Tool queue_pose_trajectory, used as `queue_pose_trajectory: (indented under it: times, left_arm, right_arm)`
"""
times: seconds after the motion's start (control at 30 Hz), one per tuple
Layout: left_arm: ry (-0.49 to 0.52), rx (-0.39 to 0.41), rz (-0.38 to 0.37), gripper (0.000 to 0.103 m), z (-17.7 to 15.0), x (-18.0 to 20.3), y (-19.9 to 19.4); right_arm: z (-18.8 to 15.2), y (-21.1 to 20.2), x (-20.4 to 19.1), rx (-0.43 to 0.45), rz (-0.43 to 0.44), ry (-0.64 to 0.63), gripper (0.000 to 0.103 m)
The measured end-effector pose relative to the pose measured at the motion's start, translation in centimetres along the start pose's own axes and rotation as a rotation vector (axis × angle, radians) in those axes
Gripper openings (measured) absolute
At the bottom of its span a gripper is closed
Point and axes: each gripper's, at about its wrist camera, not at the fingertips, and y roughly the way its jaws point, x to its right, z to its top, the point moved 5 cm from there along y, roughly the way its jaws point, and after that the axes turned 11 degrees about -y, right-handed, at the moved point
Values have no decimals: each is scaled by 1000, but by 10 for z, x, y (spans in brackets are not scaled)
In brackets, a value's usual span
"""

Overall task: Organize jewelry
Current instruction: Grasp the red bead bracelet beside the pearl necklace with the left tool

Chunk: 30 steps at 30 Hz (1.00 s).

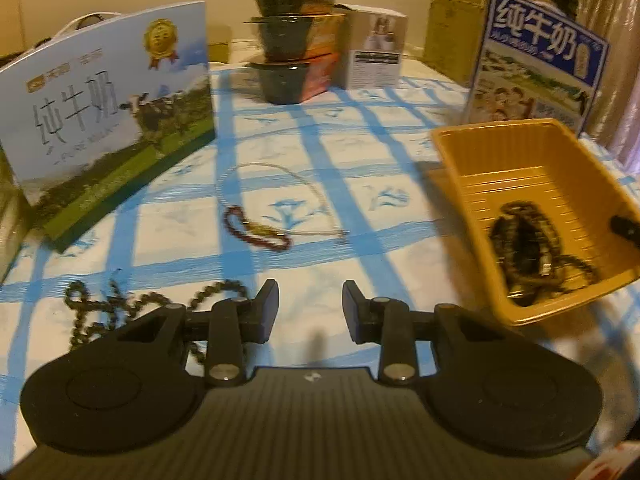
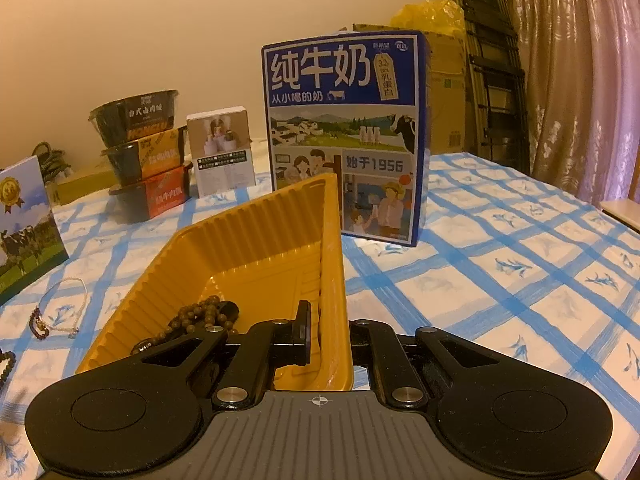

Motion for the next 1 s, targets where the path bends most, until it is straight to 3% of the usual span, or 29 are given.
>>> queue_pose_trajectory:
  times: [0.5,0.67,0.83,1.0]
  left_arm:
    - [43,5,86,36,12,-9,52]
    - [18,-3,104,40,24,-13,73]
    - [11,-18,111,55,30,-11,91]
    - [-3,-6,148,57,31,-22,101]
  right_arm:
    - [-2,1,2,-10,-2,-2,9]
    - [-2,2,2,-10,-2,-3,9]
    - [-2,2,2,-10,-1,-3,9]
    - [-2,4,2,-11,1,-6,9]
